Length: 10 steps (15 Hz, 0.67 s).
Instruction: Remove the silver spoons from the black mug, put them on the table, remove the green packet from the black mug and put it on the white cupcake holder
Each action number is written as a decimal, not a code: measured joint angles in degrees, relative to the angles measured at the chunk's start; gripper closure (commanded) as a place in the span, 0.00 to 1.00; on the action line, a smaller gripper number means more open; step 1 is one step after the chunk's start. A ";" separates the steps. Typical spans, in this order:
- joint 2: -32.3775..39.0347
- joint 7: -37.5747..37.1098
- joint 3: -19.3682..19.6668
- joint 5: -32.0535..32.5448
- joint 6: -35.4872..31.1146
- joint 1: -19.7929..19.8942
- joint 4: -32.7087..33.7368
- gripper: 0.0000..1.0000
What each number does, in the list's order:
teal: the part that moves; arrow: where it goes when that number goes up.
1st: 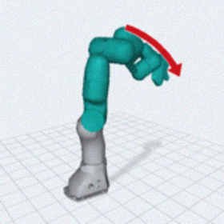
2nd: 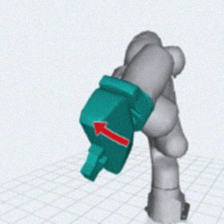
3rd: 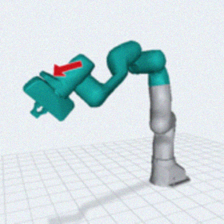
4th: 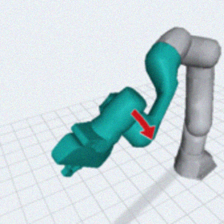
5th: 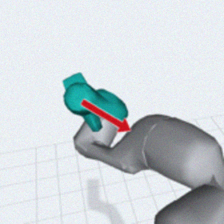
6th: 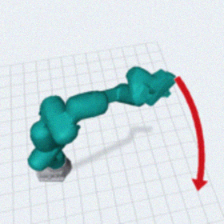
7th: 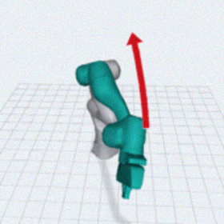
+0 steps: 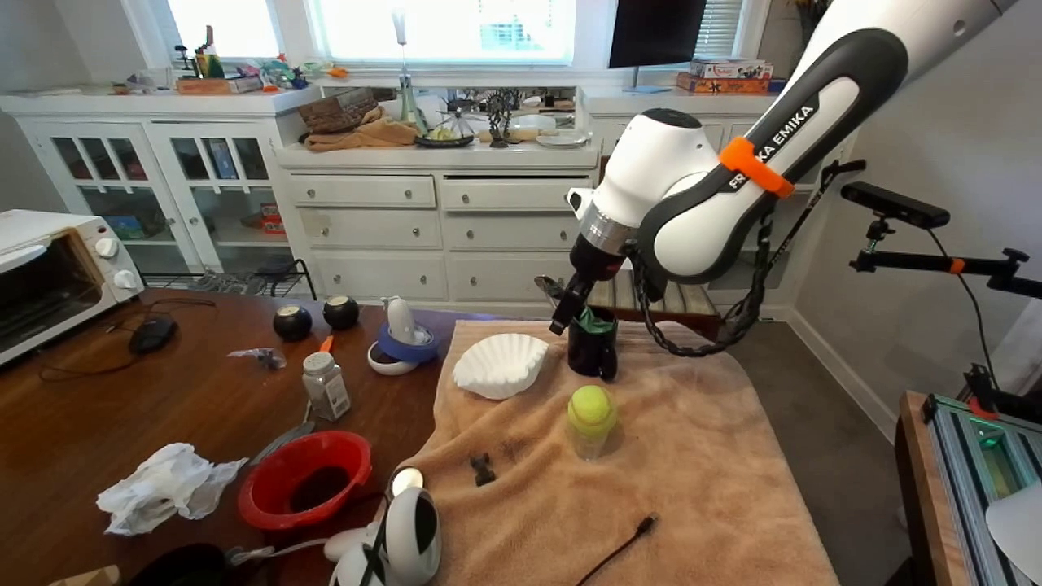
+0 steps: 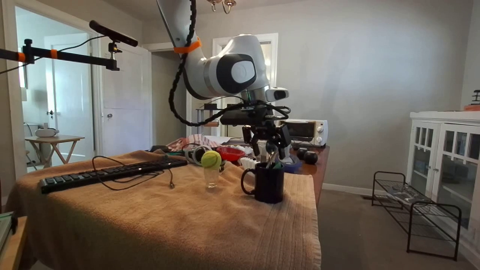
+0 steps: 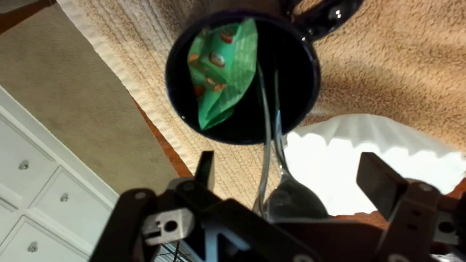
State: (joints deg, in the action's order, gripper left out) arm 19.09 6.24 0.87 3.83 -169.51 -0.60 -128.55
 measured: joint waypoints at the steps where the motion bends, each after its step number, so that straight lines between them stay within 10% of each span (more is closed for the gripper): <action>1: -0.10 -0.18 0.21 0.28 -0.60 -0.25 -0.43 0.00; 10: -0.61 -2.61 5.13 3.82 -4.64 -4.84 -2.47 0.00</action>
State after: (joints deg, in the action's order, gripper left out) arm 18.48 3.63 6.01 7.64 -174.15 -5.44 -131.02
